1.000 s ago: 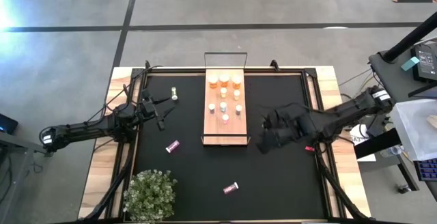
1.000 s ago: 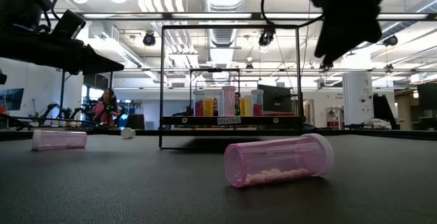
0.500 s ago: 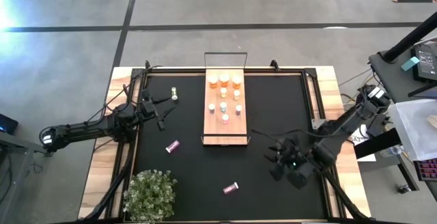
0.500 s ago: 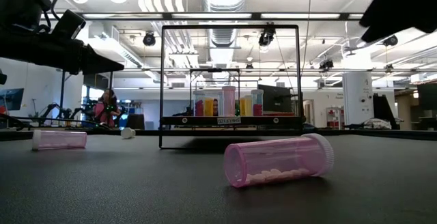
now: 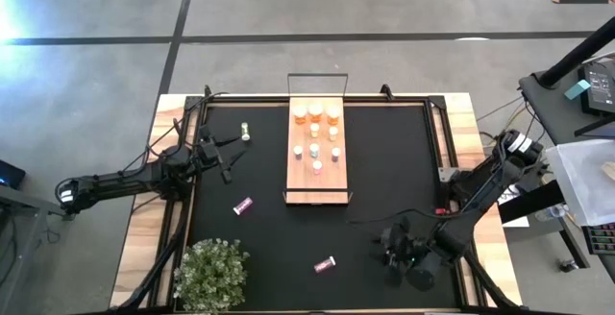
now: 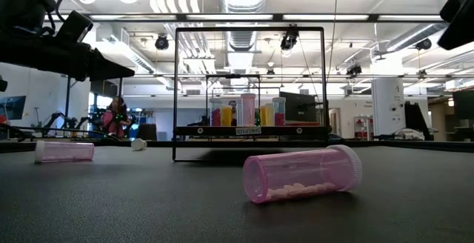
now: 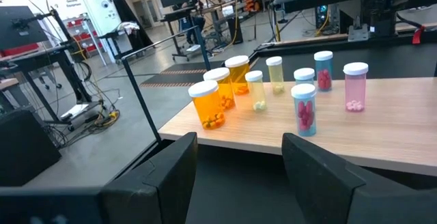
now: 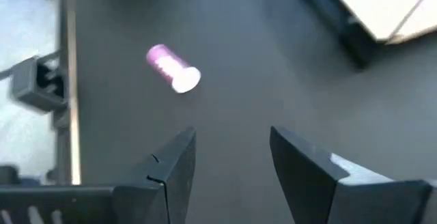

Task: Pick and place medicine bottles onto shelf by color
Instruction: Put the bottom pink medicine bottle on the shelf aligned with the other pink medicine bottle

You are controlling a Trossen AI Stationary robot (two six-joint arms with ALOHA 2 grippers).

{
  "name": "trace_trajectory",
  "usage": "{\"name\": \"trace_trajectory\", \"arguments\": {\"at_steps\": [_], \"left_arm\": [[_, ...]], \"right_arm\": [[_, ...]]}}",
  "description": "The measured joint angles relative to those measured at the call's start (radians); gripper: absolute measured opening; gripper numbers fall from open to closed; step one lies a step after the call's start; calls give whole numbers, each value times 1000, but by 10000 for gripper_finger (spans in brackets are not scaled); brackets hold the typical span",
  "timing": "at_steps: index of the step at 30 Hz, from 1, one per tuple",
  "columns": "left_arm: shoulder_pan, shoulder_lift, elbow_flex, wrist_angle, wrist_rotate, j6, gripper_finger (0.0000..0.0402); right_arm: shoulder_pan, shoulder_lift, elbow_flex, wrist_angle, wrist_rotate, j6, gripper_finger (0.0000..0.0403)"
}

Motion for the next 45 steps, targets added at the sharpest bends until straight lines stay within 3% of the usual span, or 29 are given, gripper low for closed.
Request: {"name": "trace_trajectory", "arguments": {"at_steps": [13, 21, 28, 37, 45], "left_arm": [[0, 0, 0, 0, 0, 0, 199], [0, 0, 0, 0, 0, 0, 199], [0, -1, 0, 0, 0, 0, 199], [0, -1, 0, 0, 0, 0, 199], [0, 0, 0, 0, 0, 0, 199]], "right_arm": [[0, 150, 60, 313, -18, -255, 178], [-3, 330, 244, 287, -15, -511, 178], [-57, 407, 305, 199, 146, -293, 170], [-148, 418, 314, 205, -3, -430, 159], [-186, 418, 357, 196, -132, -517, 224]]}}
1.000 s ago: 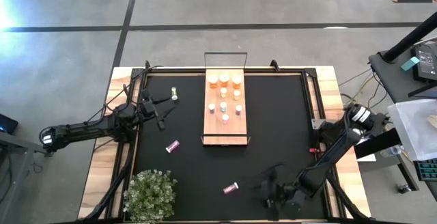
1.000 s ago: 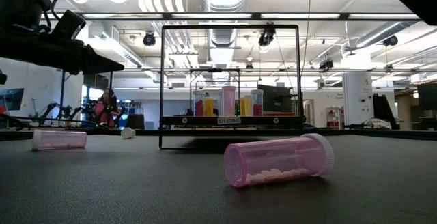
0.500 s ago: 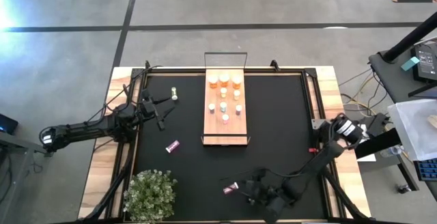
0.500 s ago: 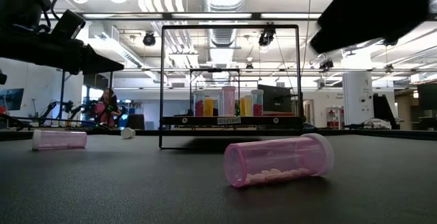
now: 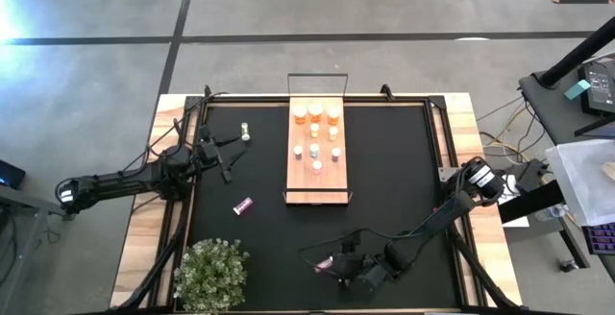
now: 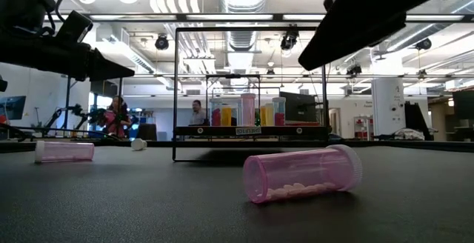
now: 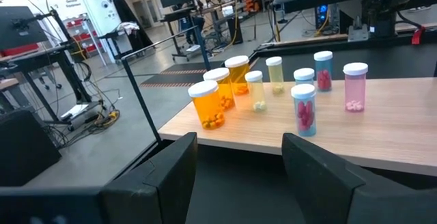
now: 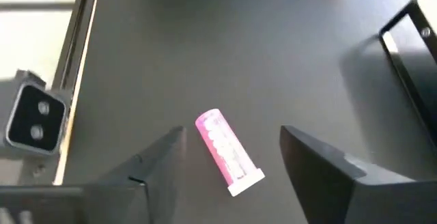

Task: Pick and place medicine bottles onto shelf by color
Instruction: Put the bottom pink medicine bottle on the shelf aligned with the other pink medicine bottle

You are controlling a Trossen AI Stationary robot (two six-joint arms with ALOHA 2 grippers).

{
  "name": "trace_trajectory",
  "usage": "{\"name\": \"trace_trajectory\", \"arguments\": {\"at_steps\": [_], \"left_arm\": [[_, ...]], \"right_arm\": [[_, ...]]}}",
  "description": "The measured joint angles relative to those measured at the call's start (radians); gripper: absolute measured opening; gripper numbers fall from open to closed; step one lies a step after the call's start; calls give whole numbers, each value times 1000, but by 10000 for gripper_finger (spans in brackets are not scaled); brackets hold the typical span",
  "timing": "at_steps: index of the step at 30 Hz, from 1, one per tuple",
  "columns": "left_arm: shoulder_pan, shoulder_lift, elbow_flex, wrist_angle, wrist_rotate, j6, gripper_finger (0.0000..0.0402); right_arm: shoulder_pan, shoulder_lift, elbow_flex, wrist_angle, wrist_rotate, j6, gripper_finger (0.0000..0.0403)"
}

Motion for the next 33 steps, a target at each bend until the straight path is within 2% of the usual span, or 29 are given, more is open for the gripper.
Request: {"name": "trace_trajectory", "arguments": {"at_steps": [2, 6, 8, 13, 22, 29, 33], "left_arm": [[0, 0, 0, 0, 0, 0, 199], [0, 0, 0, 0, 0, 0, 199], [0, 0, 0, 0, 0, 0, 199], [0, -1, 0, 0, 0, 0, 199], [0, -1, 0, 0, 0, 0, 199], [0, 0, 0, 0, 0, 0, 199], [0, -1, 0, 0, 0, 0, 199]], "right_arm": [[0, 0, 2, -2, -8, -52, 246], [-2, 0, 2, 8, -93, -229, 272], [-5, 0, 2, 27, -97, -232, 274], [-49, 15, 3, 57, -100, -117, 261], [-100, 59, 24, 61, -175, -171, 233], [-103, 127, 53, 51, -190, -210, 248], [-104, 182, 108, 51, -244, -273, 255]]}}
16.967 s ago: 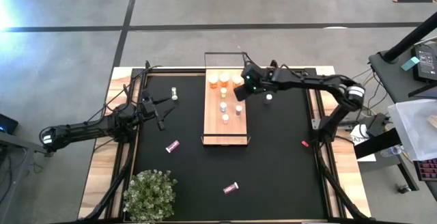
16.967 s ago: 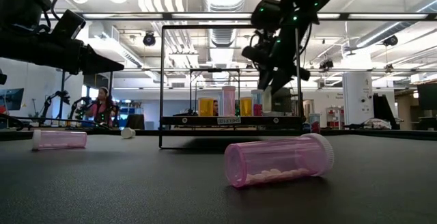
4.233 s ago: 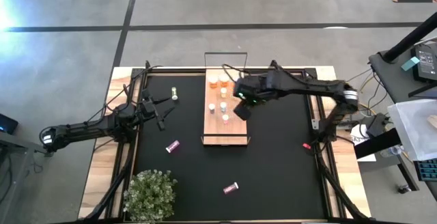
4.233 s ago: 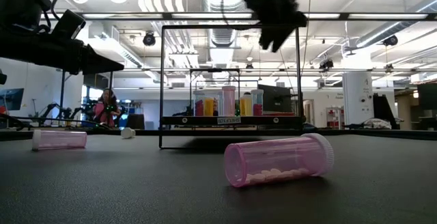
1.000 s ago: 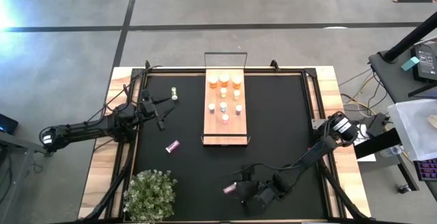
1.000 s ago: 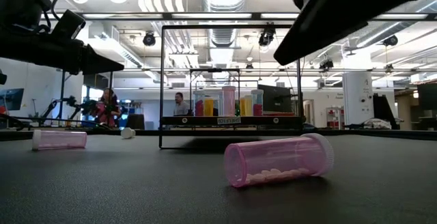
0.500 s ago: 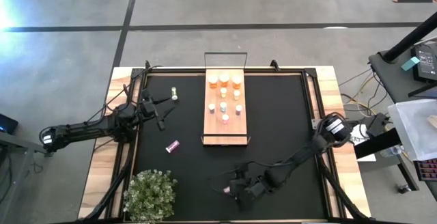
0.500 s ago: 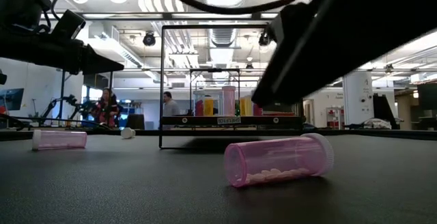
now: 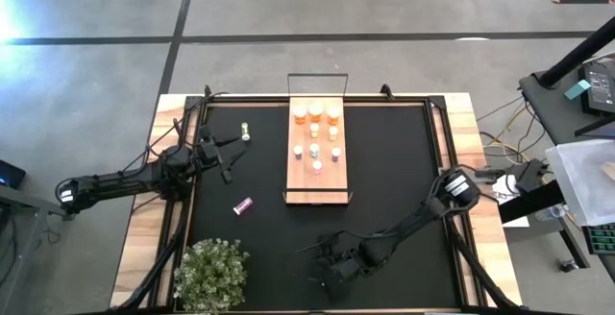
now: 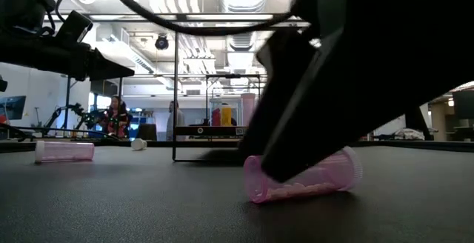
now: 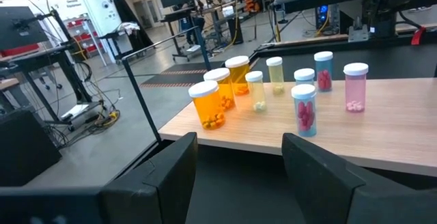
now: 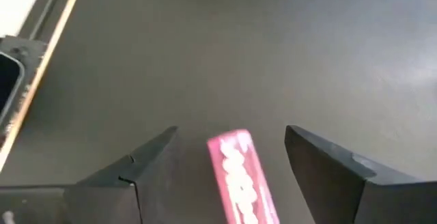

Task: Pick and place medicine bottles onto shelf by color
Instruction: Put the bottom pink medicine bottle on the shelf aligned with the other pink medicine bottle

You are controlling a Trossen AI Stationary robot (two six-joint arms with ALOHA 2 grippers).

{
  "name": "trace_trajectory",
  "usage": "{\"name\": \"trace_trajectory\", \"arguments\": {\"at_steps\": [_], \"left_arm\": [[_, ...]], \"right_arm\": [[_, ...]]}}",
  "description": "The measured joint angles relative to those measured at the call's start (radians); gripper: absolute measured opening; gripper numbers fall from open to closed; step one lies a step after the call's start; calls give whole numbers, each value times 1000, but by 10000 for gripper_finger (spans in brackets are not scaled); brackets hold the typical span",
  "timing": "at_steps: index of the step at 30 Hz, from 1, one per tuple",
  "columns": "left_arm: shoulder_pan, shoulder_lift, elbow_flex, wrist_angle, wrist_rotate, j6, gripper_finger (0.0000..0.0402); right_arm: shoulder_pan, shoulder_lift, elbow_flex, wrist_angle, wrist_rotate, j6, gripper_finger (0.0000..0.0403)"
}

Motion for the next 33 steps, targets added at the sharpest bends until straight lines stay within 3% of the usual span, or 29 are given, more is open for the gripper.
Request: {"name": "trace_trajectory", "arguments": {"at_steps": [11, 33], "left_arm": [[0, 1, 0, 0, 0, 0, 199], [0, 1, 0, 0, 0, 0, 199]], "right_arm": [[-5, 97, 147, -200, -14, -56, 228], [33, 61, 192, -535, -54, -147, 108]]}}
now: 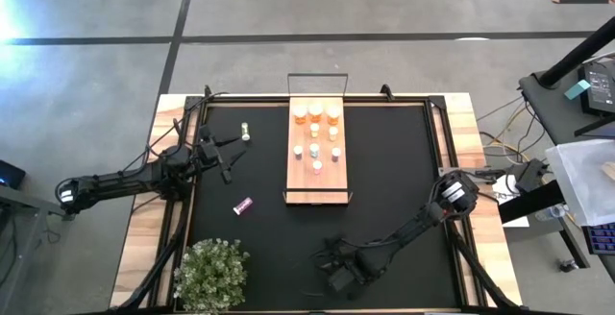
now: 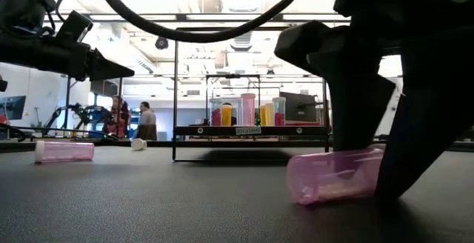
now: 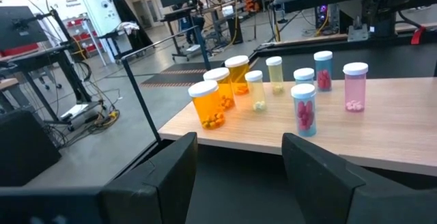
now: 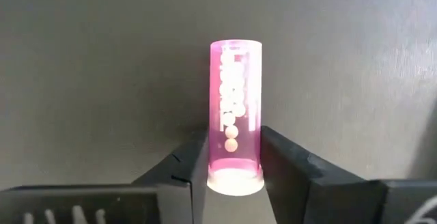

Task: Pick and place medicine bottles onto shelf by color
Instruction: Put the bottom pink medicine bottle on the shelf aligned with the other pink medicine bottle

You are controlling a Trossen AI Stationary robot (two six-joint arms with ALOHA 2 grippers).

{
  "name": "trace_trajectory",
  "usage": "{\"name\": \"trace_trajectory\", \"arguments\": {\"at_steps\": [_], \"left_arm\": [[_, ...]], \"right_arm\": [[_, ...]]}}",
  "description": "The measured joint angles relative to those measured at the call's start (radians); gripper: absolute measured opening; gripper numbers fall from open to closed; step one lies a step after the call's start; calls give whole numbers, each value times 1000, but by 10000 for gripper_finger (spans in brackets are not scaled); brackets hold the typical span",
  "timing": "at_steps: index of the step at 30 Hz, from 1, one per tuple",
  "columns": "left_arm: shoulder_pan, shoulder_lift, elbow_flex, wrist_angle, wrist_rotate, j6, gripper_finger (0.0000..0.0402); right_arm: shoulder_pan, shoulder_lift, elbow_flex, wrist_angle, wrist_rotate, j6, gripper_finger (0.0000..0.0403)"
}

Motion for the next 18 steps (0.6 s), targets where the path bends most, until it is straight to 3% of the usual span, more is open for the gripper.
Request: {"name": "trace_trajectory", "arguments": {"at_steps": [7, 18], "left_arm": [[0, 0, 0, 0, 0, 0, 199], [0, 0, 0, 0, 0, 0, 199]], "right_arm": [[2, -18, -1, -132, -12, 298, 103], [2, -63, -3, -495, -11, 1046, 114]]}}
